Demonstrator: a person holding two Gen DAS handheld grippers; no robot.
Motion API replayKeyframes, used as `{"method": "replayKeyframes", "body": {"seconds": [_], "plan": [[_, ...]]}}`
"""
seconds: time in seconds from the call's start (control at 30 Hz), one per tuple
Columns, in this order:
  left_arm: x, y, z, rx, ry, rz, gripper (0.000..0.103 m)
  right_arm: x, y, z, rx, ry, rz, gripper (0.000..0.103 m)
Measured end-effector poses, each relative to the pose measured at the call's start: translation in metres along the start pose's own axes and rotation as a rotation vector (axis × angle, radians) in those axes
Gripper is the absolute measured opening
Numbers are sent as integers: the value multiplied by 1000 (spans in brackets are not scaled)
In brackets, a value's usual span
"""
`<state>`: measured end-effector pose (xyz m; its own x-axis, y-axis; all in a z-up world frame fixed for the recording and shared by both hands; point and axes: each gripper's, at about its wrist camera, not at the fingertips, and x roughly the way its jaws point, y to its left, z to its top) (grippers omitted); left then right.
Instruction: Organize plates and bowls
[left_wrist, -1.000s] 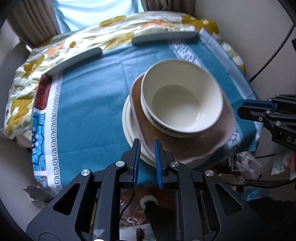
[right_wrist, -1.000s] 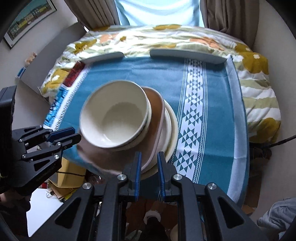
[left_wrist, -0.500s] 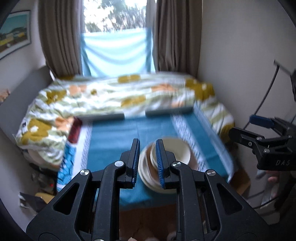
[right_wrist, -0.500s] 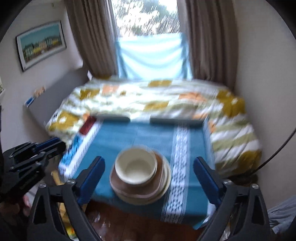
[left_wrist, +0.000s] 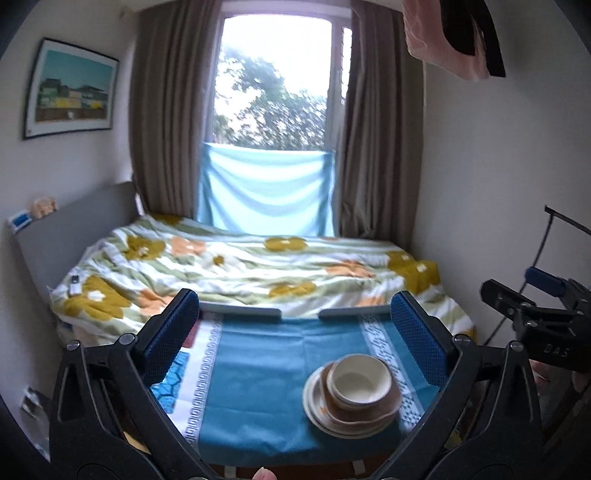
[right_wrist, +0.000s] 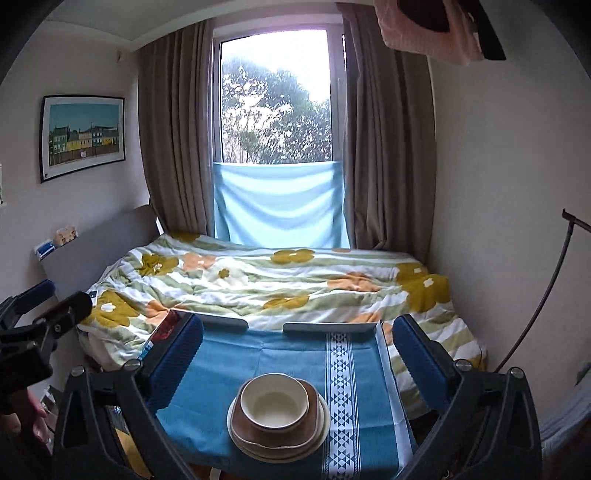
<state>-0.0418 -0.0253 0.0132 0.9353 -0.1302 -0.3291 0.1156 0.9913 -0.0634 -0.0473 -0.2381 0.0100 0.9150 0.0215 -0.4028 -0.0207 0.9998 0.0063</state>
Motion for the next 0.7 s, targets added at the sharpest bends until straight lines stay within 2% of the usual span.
{"method": "replayKeyframes", "body": {"seconds": [0.1, 0.33, 0.7], "plan": [[-9, 4, -1, 14, -14, 17, 103, -6, 1, -1, 8, -15, -5, 102], [-19, 12, -2, 17, -37, 5, 103, -14, 5, 1, 19, -33, -23, 102], [-21, 11, -2, 18, -44, 2, 103, -15, 8, 1, 12, -40, -34, 102]]}}
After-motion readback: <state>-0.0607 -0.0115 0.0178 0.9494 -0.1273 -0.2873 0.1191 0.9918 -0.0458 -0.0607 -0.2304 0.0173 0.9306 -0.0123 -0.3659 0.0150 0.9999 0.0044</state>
